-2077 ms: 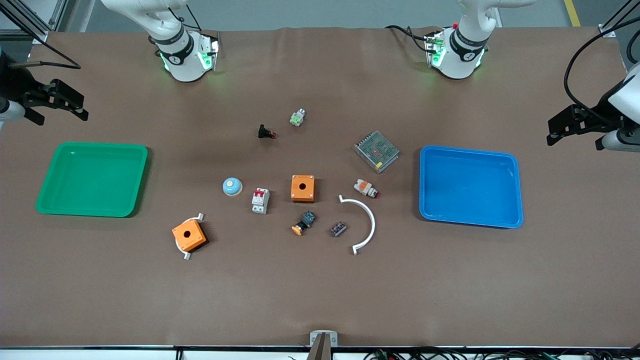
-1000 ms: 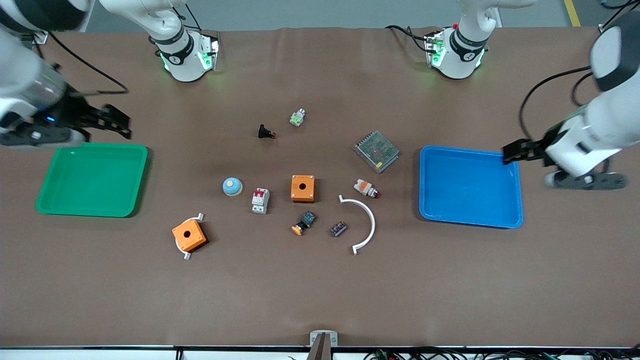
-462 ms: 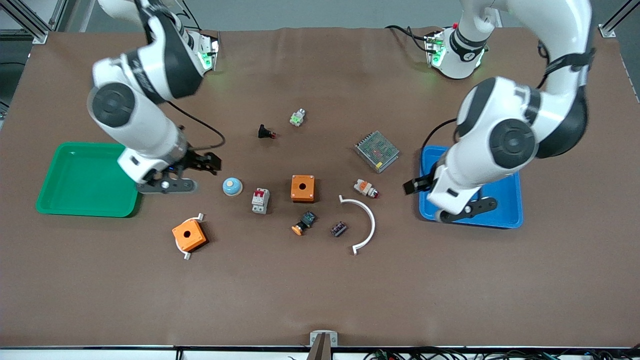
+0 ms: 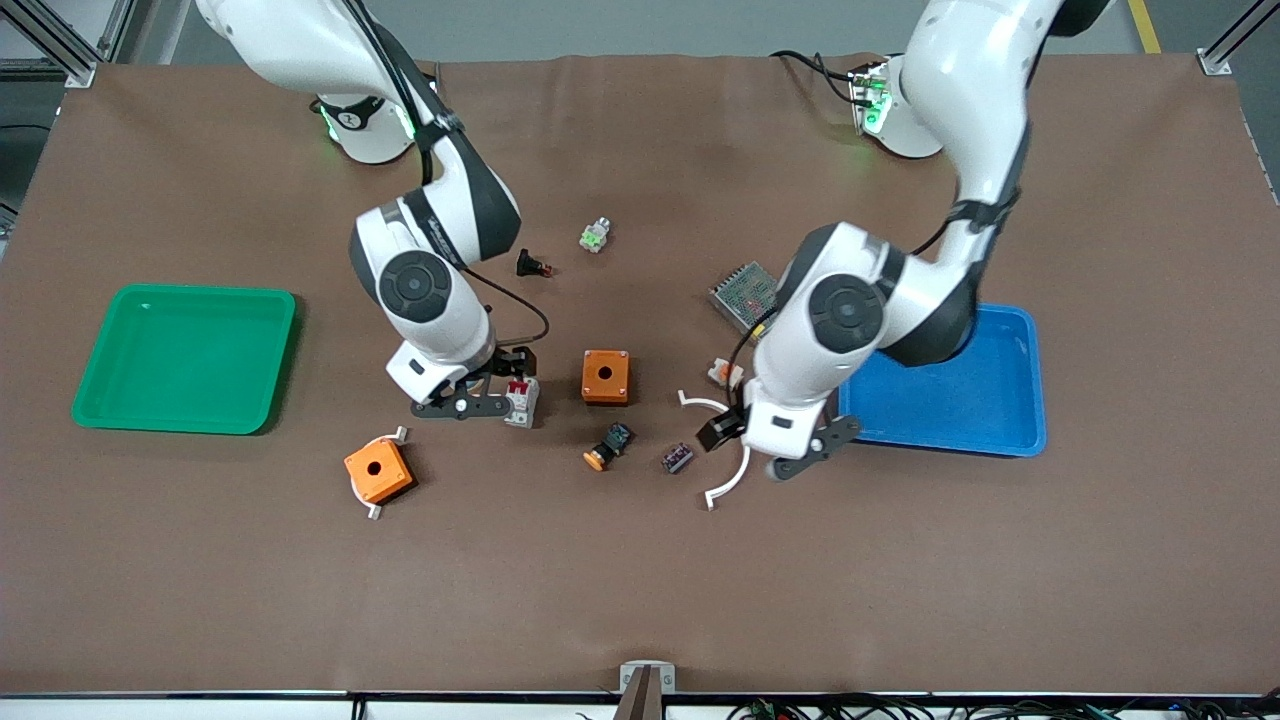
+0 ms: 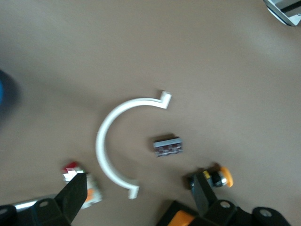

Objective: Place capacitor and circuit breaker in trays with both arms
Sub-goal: 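Reach the right gripper to the breaker while the left gripper reaches the capacitor, then close the right gripper on the breaker while the left gripper grasps the capacitor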

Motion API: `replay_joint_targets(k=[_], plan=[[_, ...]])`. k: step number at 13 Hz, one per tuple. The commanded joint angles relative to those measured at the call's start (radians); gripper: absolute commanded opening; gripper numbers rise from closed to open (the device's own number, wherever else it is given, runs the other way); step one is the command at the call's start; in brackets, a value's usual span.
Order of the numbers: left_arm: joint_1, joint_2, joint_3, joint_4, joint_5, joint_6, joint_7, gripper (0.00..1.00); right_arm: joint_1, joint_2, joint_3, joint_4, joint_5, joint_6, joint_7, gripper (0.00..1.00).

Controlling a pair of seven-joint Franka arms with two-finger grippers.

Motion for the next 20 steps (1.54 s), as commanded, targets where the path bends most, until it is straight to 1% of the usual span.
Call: replay_joint_targets(k=[1, 4, 6, 8, 9, 10, 11, 12, 13, 14, 15, 16, 17, 18, 19, 20], plan=[[-0.025, 0.132, 0.007, 0.085, -0.018, 0.114, -0.066, 1.0, 0.011, 0.058, -0.009, 0.02, 0.056, 0.056, 0.005, 0.95], [-0.051, 0.236, 0.012, 0.123, -0.018, 0.238, -0.098, 1.0, 0.014, 0.104, -0.009, 0.02, 0.059, 0.114, 0.006, 0.92], [-0.068, 0.273, 0.015, 0.13, -0.018, 0.257, -0.098, 1.0, 0.011, 0.136, -0.009, 0.025, 0.06, 0.151, 0.005, 0.86], [-0.077, 0.298, 0.017, 0.13, -0.017, 0.299, -0.1, 1.0, 0.008, 0.156, -0.008, 0.027, 0.062, 0.177, 0.005, 0.73], [-0.082, 0.311, 0.018, 0.13, -0.017, 0.321, -0.1, 1.0, 0.009, 0.164, -0.008, 0.027, 0.062, 0.183, 0.005, 0.65], [-0.093, 0.325, 0.029, 0.13, -0.017, 0.338, -0.098, 1.0, 0.009, 0.165, -0.008, 0.027, 0.062, 0.183, 0.003, 0.48], [-0.108, 0.331, 0.04, 0.13, -0.017, 0.35, -0.098, 1.0, 0.011, 0.164, -0.008, 0.027, 0.063, 0.18, 0.003, 0.23], [-0.116, 0.336, 0.049, 0.13, -0.017, 0.353, -0.098, 0.99, 0.008, 0.162, -0.008, 0.027, 0.063, 0.173, 0.005, 0.06], [-0.117, 0.338, 0.049, 0.13, -0.017, 0.353, -0.097, 0.89, 0.0, 0.156, -0.008, 0.03, 0.063, 0.17, -0.003, 0.0], [-0.116, 0.338, 0.049, 0.13, -0.017, 0.353, -0.097, 0.73, -0.012, 0.146, -0.009, 0.03, 0.063, 0.15, -0.01, 0.0], [-0.116, 0.336, 0.049, 0.128, -0.017, 0.352, -0.092, 0.54, -0.027, 0.117, -0.009, 0.048, 0.062, 0.09, -0.014, 0.0], [-0.116, 0.336, 0.05, 0.127, -0.009, 0.352, -0.087, 0.41, -0.049, 0.083, -0.012, 0.08, 0.059, 0.003, -0.029, 0.0], [-0.117, 0.332, 0.056, 0.122, -0.006, 0.352, -0.069, 0.27, -0.081, 0.048, -0.015, 0.114, 0.057, -0.095, -0.087, 0.0], [-0.117, 0.324, 0.058, 0.119, 0.02, 0.344, -0.04, 0.17, -0.134, 0.017, -0.015, 0.129, 0.062, -0.17, -0.152, 0.0], [-0.117, 0.31, 0.057, 0.117, 0.078, 0.34, -0.025, 0.1, -0.189, -0.015, -0.014, 0.132, 0.062, -0.219, -0.225, 0.0], [-0.102, 0.281, 0.053, 0.104, 0.109, 0.329, -0.02, 0.04, -0.229, -0.049, -0.015, 0.129, 0.062, -0.27, -0.31, 0.0]])
